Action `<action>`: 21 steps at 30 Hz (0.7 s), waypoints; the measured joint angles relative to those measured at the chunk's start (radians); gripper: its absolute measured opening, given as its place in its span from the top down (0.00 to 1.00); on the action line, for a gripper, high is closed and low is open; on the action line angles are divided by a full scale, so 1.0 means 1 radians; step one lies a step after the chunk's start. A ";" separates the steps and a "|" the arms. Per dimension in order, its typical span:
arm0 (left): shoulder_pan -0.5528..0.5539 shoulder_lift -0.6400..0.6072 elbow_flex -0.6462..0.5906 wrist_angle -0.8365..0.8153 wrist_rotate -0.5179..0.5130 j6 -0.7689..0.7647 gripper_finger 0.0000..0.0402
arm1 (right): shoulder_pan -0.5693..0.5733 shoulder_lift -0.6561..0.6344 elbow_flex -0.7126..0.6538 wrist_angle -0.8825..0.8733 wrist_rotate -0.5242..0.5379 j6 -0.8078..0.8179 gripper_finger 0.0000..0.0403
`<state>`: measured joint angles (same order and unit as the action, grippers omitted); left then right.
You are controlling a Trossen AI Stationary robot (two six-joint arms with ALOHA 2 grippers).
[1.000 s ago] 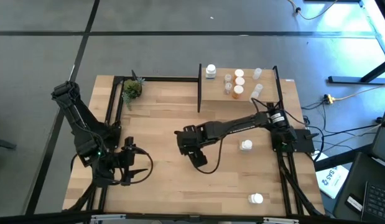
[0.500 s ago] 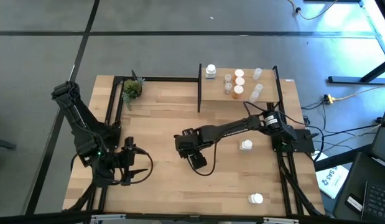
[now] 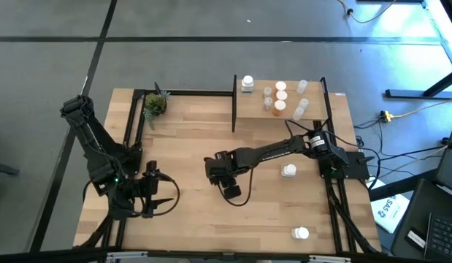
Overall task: Pick and place medicine bottles onto shelf by color
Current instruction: Put the green transparent pill bottle on the shelf aligned with the other green transparent pill bottle
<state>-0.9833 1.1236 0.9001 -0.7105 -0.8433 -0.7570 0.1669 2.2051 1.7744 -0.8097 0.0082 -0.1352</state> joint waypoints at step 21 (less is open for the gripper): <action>0.001 0.000 0.000 0.000 0.007 0.000 0.29 | 0.014 -0.004 0.015 0.007 -0.003 0.108 0.65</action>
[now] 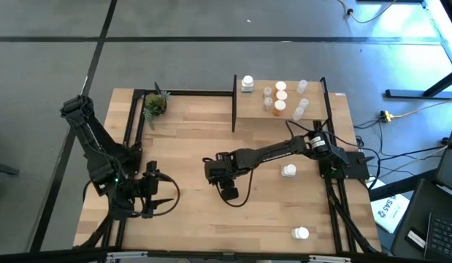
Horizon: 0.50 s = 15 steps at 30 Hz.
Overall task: Pick and place medicine bottles onto shelf by color
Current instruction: Put the green transparent pill bottle on the shelf aligned with the other green transparent pill bottle
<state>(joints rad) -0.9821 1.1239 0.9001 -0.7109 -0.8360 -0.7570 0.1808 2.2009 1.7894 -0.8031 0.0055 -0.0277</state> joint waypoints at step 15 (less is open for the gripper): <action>0.000 0.000 0.000 -0.003 0.000 0.008 0.29 | 0.028 -0.002 0.220 -0.208 0.000 -0.002 0.63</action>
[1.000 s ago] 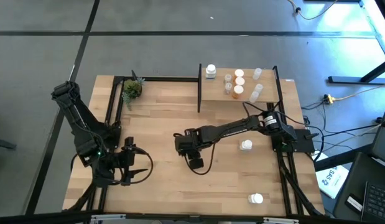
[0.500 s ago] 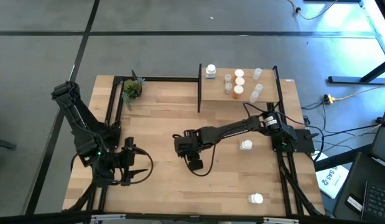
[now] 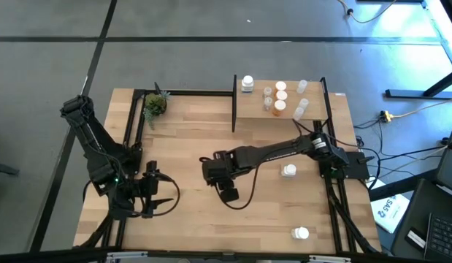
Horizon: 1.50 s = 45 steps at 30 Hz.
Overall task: Pick and place medicine bottles onto shelf by color
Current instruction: Put the green transparent pill bottle on the shelf aligned with the other green transparent pill bottle
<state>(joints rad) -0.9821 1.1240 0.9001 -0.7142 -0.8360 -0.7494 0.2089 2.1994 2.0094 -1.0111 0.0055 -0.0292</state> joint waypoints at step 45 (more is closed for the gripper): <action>0.108 0.000 0.000 -0.019 -0.034 0.072 0.29 | -0.119 -0.252 0.326 -0.562 0.221 0.180 0.62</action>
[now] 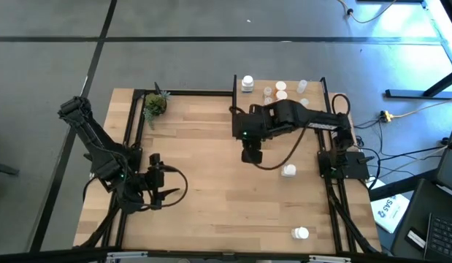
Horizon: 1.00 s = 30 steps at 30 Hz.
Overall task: Pick and place medicine bottles onto shelf by color
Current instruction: Put the green transparent pill bottle on the shelf aligned with the other green transparent pill bottle
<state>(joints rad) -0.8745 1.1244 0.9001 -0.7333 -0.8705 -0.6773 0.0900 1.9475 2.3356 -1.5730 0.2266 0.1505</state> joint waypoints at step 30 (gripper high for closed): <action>0.000 0.000 0.000 0.001 0.000 0.006 0.29 | -0.245 -0.363 -0.616 0.297 0.064 0.243 0.62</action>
<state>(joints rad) -0.8745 1.1244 0.9001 -0.7327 -0.8703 -0.6708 -0.1547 1.5850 1.7195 -1.2762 0.2905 0.3937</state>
